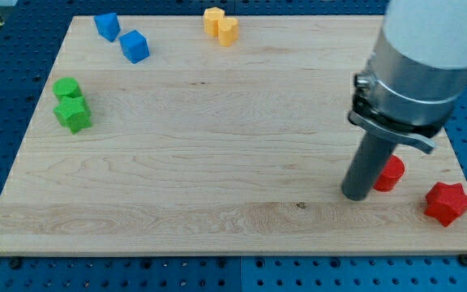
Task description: Push the green star diagonally to the red circle
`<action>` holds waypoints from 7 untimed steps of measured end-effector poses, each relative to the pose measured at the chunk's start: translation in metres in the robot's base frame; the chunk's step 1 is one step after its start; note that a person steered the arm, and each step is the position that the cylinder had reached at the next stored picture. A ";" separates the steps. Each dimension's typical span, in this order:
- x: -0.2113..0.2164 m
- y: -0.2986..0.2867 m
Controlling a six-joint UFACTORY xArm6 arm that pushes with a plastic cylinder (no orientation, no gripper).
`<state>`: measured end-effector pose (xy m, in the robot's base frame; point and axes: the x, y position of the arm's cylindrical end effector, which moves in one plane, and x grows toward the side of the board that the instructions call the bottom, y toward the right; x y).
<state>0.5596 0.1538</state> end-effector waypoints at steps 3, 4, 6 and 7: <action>0.002 0.022; 0.002 0.022; 0.008 -0.146; 0.008 -0.259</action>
<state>0.5678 -0.1057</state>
